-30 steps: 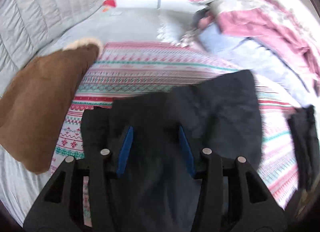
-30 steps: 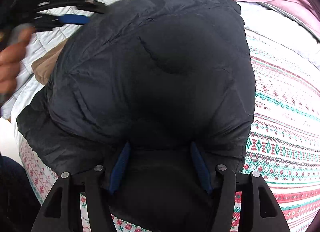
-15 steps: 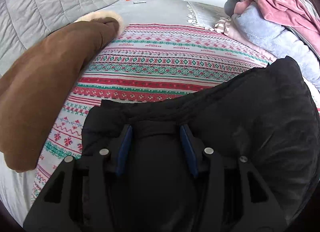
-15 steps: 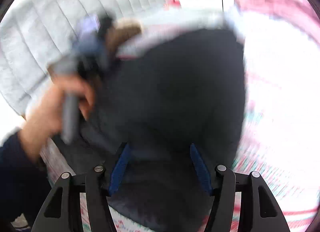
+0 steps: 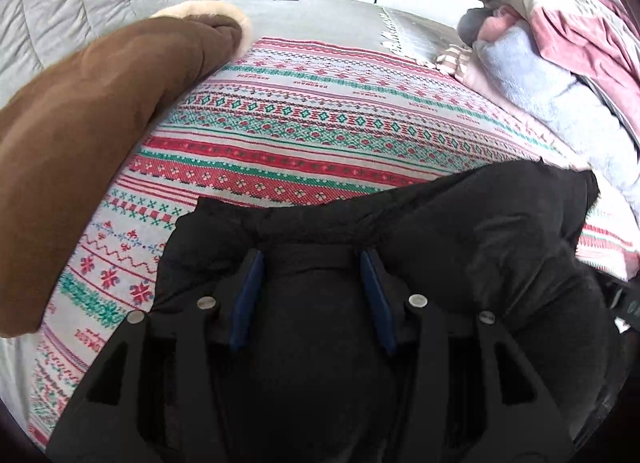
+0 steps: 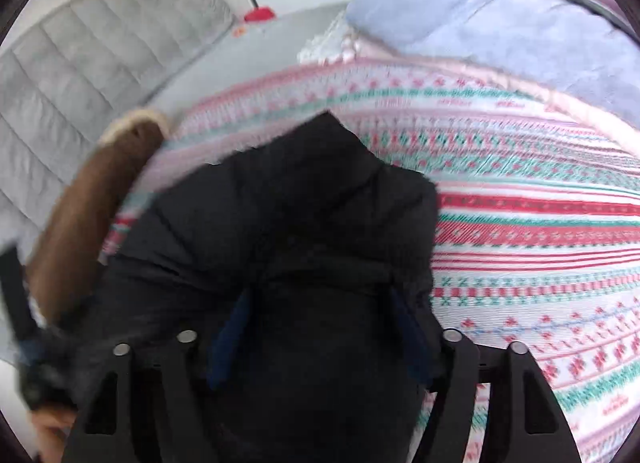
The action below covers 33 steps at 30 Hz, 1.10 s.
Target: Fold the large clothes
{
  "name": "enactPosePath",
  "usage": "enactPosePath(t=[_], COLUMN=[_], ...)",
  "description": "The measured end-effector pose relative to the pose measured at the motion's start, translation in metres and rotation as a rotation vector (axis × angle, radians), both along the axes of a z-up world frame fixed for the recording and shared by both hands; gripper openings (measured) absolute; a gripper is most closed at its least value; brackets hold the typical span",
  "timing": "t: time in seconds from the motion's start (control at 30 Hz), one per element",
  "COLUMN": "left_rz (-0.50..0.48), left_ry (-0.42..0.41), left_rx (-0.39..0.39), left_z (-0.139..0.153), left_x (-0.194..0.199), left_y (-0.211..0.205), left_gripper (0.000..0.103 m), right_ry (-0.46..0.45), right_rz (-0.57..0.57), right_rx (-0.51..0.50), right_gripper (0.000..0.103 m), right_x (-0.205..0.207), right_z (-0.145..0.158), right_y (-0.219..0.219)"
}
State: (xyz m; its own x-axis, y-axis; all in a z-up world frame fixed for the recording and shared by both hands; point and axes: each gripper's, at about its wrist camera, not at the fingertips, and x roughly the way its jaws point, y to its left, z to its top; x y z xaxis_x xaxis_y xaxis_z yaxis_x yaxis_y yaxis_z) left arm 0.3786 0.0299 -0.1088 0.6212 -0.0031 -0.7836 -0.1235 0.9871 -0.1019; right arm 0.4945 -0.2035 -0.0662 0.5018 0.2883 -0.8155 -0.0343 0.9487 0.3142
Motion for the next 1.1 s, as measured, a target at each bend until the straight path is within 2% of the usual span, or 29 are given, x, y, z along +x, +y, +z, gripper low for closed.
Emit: enactPosePath(t=[0.07,0.2,0.37,0.47,0.53,0.57,0.67,0.73,0.83,0.97,1.1], left_rz=[0.001,0.006,-0.002,-0.013,-0.008,-0.008,-0.007,-0.002,-0.016,-0.061,-0.085], left_ry=[0.0,-0.001,-0.003,-0.011,-0.016,-0.021,-0.017,-0.03,-0.03,-0.003,0.074], left_rx=[0.003,0.021,0.041,0.019,0.011,-0.007,-0.076,-0.109,-0.069,-0.082,-0.149], left_z=[-0.002,-0.005,-0.002,0.006,0.013,0.018,0.034,0.045,0.061,0.065,0.053], left_x=[0.003,0.006,0.003,-0.006,-0.012,-0.016,-0.028,-0.037,-0.06,-0.094,-0.113], left_y=[-0.001,-0.004,-0.006,-0.003,0.0,0.004,0.019,0.028,0.037,0.053,0.065], left_gripper=[0.052,0.052,0.052,0.053,0.059,0.06,0.061,0.062,0.067,0.069,0.073], right_ry=[0.029,0.034,-0.008,-0.063,-0.077,-0.069,-0.041,-0.062,-0.072,-0.008,-0.023], right_rz=[0.0,0.012,-0.017,-0.052,-0.073,-0.087,-0.131,-0.159,-0.162,-0.154,-0.183], right_rx=[0.008,-0.044,-0.099,-0.107,-0.08,-0.029,0.09,0.142,0.211,0.227,0.213], right_gripper=[0.072,0.073,0.073,0.075,0.076,0.076,0.076,0.078,0.081,0.081,0.081], right_x=[0.003,0.003,-0.001,-0.018,-0.038,-0.052,-0.075,-0.095,-0.122,-0.13,-0.138], right_z=[-0.011,-0.022,-0.021,-0.009,0.005,0.015,0.036,0.049,0.052,0.038,0.043], right_y=[-0.004,0.003,0.004,-0.003,-0.012,-0.021,-0.044,-0.057,-0.068,-0.072,-0.081])
